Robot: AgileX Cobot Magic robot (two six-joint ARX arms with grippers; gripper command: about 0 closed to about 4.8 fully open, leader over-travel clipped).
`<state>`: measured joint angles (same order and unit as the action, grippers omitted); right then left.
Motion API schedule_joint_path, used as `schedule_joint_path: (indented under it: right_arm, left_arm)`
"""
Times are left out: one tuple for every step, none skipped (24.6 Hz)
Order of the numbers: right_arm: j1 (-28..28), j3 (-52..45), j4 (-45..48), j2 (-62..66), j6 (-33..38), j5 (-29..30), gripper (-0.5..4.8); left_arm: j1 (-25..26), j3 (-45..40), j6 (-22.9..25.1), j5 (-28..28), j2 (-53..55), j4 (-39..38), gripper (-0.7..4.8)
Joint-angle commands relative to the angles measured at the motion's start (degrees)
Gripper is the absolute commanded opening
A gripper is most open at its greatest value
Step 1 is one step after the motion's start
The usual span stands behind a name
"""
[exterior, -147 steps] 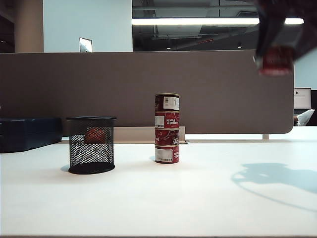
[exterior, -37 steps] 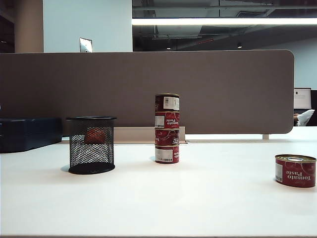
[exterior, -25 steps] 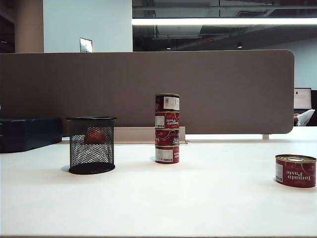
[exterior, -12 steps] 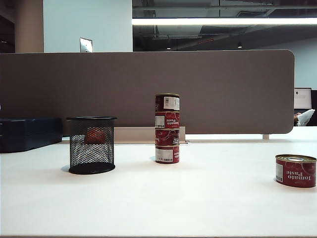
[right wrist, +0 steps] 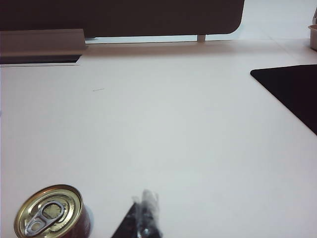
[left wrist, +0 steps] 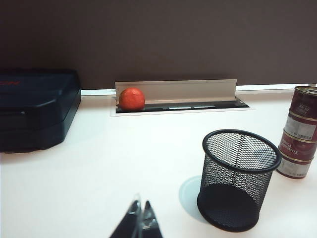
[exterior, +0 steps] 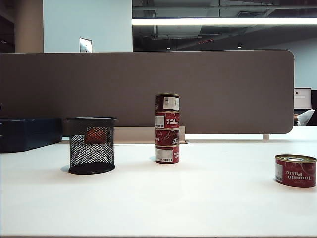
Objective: Take a can of tomato sauce from the stacked ones and place it on the table.
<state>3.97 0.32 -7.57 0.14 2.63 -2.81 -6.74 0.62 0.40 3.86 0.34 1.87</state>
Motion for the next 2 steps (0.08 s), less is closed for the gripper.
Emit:
schedule_joint_path:
  right_arm:
    - [0.0,0.0,0.5,0.0,-0.1,0.0,-0.05]
    - [0.0,0.0,0.5,0.0,-0.1,0.0,-0.05]
  left_arm:
    - [0.0,0.1,0.0,0.0,0.0,0.4,-0.06]
    - [0.0,0.1,0.0,0.0,0.0,0.4,-0.06]
